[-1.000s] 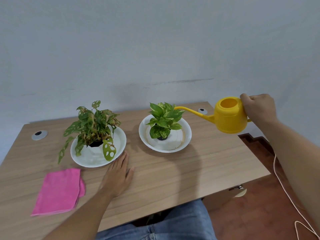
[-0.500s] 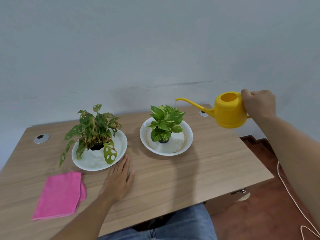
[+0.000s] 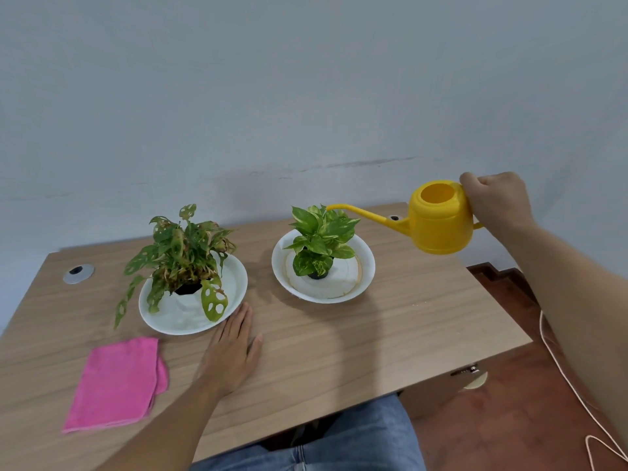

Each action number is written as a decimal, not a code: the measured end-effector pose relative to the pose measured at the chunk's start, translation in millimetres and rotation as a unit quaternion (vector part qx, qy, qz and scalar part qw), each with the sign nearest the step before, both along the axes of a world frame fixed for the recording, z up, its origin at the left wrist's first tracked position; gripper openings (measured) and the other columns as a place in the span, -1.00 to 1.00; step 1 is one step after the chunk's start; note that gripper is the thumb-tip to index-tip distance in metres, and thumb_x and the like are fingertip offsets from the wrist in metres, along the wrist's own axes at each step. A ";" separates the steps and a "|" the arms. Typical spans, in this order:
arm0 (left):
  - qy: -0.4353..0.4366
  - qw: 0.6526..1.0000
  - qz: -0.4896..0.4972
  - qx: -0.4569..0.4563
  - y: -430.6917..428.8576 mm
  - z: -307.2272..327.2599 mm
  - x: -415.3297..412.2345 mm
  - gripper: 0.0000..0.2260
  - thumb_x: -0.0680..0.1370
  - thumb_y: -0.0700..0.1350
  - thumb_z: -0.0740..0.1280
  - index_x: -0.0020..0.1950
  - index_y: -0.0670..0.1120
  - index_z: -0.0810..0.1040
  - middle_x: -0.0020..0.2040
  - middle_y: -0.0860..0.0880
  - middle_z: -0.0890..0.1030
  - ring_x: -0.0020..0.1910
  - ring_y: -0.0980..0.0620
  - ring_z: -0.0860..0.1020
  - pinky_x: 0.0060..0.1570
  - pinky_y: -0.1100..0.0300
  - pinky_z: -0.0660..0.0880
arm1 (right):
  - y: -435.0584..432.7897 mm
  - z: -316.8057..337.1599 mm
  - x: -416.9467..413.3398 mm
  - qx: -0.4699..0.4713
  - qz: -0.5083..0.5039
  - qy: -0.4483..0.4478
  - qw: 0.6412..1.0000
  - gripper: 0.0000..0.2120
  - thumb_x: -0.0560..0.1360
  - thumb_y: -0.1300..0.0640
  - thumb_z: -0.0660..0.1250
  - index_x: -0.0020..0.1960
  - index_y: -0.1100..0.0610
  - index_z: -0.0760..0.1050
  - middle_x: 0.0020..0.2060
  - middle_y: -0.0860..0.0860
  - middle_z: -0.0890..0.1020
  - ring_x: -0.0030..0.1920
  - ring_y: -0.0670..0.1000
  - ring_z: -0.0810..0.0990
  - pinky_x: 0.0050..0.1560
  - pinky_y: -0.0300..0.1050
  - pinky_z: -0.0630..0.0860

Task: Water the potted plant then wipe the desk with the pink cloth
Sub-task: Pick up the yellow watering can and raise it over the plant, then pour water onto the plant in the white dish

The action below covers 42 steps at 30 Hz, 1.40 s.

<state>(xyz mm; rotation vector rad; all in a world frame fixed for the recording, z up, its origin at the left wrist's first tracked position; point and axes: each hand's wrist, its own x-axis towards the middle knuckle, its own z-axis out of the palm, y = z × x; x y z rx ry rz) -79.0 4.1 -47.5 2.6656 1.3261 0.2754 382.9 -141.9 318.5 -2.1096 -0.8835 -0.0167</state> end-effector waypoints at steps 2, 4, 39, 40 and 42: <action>-0.004 1.000 0.000 0.002 -0.4 0.9 0.1 -0.29 0.76 0.28 -0.08 0.81 -0.10 0.04 0.82 -0.03 0.01 0.80 0.03 -0.04 0.71 0.14 -0.28 | -4.2 -0.8 2.0 -0.004 -0.002 -0.004 1.000 -0.51 0.59 0.07 0.31 -0.44 0.18 0.23 -0.48 0.11 0.26 -0.45 0.07 0.24 -0.37 -0.09 0.20; -0.006 1.000 0.001 0.000 -1.1 2.0 0.5 -0.29 0.76 0.28 -0.09 0.81 -0.11 0.04 0.82 -0.04 0.02 0.80 0.03 -0.03 0.72 0.13 -0.26 | -7.5 -2.0 4.8 -0.008 -0.005 -0.005 1.000 -0.51 0.59 0.06 0.31 -0.44 0.18 0.24 -0.48 0.12 0.27 -0.45 0.08 0.25 -0.37 -0.08 0.21; -0.028 0.999 0.009 -0.021 -25.3 13.4 -10.4 -0.32 0.77 0.24 -0.05 0.82 -0.09 0.01 0.82 -0.01 -0.02 0.80 0.07 -0.13 0.73 0.13 -0.23 | 9.0 -25.8 -23.4 -0.001 0.006 0.025 1.000 -0.49 0.60 0.05 0.31 -0.45 0.17 0.23 -0.48 0.12 0.29 -0.41 0.10 0.27 -0.32 -0.03 0.25; -0.028 0.999 0.010 -0.023 -26.2 13.6 -11.4 -0.32 0.77 0.23 -0.05 0.82 -0.10 0.01 0.82 -0.01 -0.03 0.80 0.07 -0.13 0.73 0.14 -0.23 | 9.4 -28.3 -25.0 0.000 0.009 0.030 1.000 -0.49 0.59 0.04 0.31 -0.45 0.17 0.22 -0.47 0.12 0.28 -0.40 0.11 0.27 -0.31 -0.02 0.24; -0.031 0.999 0.008 -0.031 -27.3 12.5 -14.9 -0.31 0.77 0.23 -0.05 0.82 -0.09 -0.01 0.83 0.00 -0.05 0.80 0.08 -0.14 0.73 0.16 -0.25 | 11.3 -32.7 -29.4 0.000 0.017 0.034 0.999 -0.51 0.58 0.03 0.30 -0.44 0.16 0.22 -0.45 0.14 0.28 -0.37 0.11 0.27 -0.30 -0.01 0.24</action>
